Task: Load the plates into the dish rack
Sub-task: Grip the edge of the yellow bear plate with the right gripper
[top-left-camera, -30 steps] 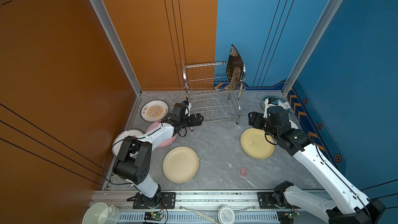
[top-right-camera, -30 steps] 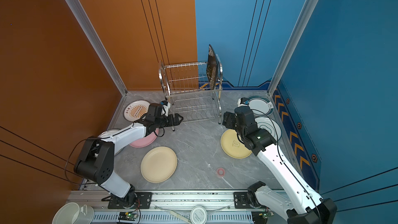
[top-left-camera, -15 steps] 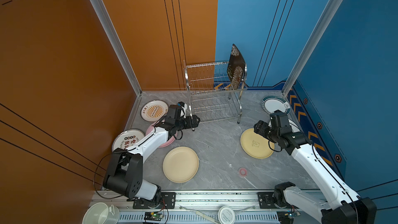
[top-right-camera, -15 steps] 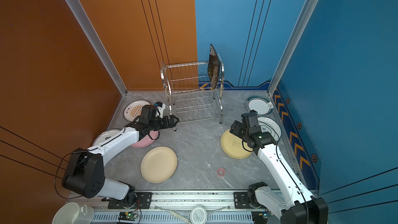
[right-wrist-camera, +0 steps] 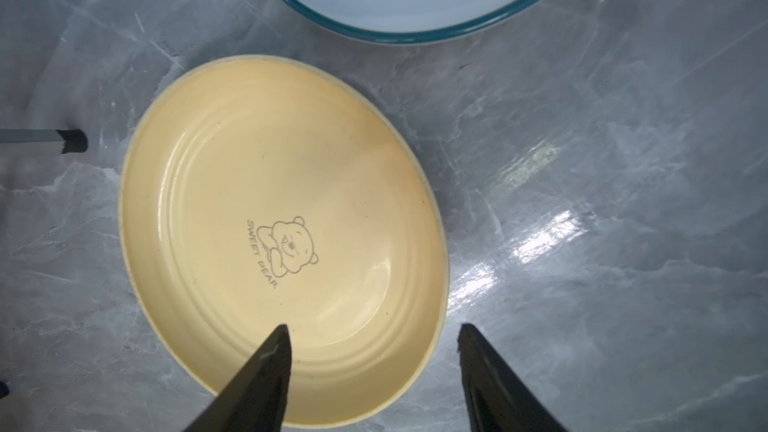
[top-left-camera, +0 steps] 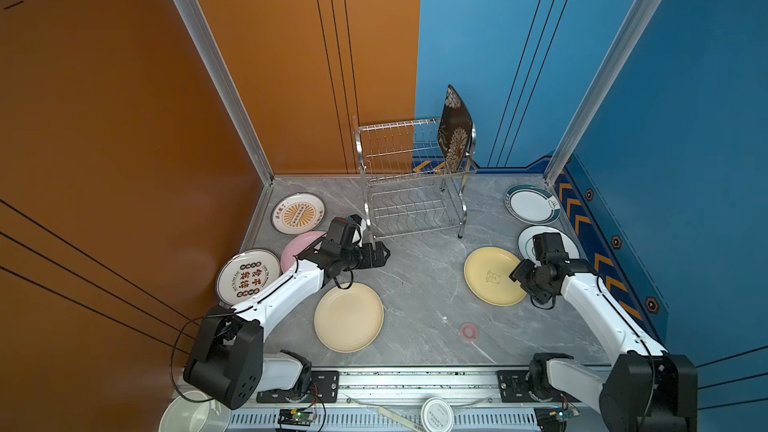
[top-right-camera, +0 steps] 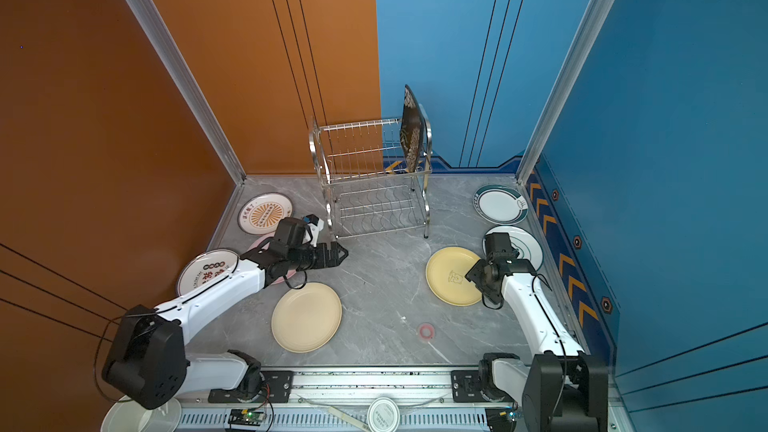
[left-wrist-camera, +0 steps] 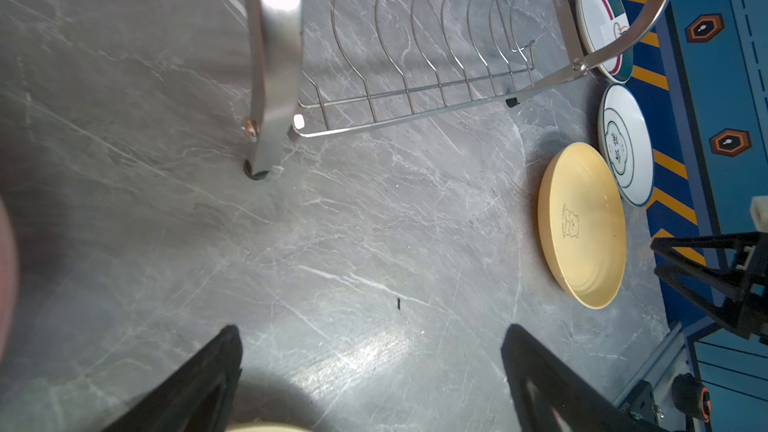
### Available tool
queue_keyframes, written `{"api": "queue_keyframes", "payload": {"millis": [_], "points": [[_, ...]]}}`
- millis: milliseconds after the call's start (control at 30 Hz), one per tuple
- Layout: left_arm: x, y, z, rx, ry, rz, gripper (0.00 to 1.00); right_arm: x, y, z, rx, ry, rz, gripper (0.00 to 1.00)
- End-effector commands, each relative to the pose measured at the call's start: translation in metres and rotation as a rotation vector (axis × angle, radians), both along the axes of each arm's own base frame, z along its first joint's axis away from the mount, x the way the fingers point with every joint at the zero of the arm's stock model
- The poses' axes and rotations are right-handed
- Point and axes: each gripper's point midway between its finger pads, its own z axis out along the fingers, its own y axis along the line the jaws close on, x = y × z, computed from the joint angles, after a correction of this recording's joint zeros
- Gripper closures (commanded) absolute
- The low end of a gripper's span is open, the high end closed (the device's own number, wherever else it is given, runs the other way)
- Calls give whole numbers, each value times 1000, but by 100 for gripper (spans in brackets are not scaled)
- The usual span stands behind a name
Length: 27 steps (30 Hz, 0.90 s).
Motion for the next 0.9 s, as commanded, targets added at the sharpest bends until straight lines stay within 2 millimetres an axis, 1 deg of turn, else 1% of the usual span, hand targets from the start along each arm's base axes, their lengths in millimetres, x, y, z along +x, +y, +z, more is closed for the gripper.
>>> {"api": "queue_keyframes", "payload": {"millis": [0,133,233,300,467,567,667,800,867], "points": [[-11,-5,-6,1,33,-10,2,-5,-5,-13,12,38,-6,39],[-13,-14,-7,-4,34,-23,2,-8,-14,-24,17,52,-37,45],[-15,-18,-6,-3,29,-25,2,-9,-17,-34,31,57,-47,47],[-16,-20,-8,-3,30,-25,2,-6,-18,-37,41,44,-53,50],[-18,-24,-8,-5,32,-32,2,1,-20,-44,39,29,-54,60],[-18,-25,-8,-7,33,-35,2,1,-21,-50,36,42,-53,67],[-18,-25,-7,-7,33,-33,2,-1,-21,-54,33,49,-51,71],[-20,-25,-8,-6,34,-31,2,-4,-23,-58,20,62,-44,78],[-20,-25,-8,-4,33,-30,1,-4,-23,-58,17,64,-40,83]]}}
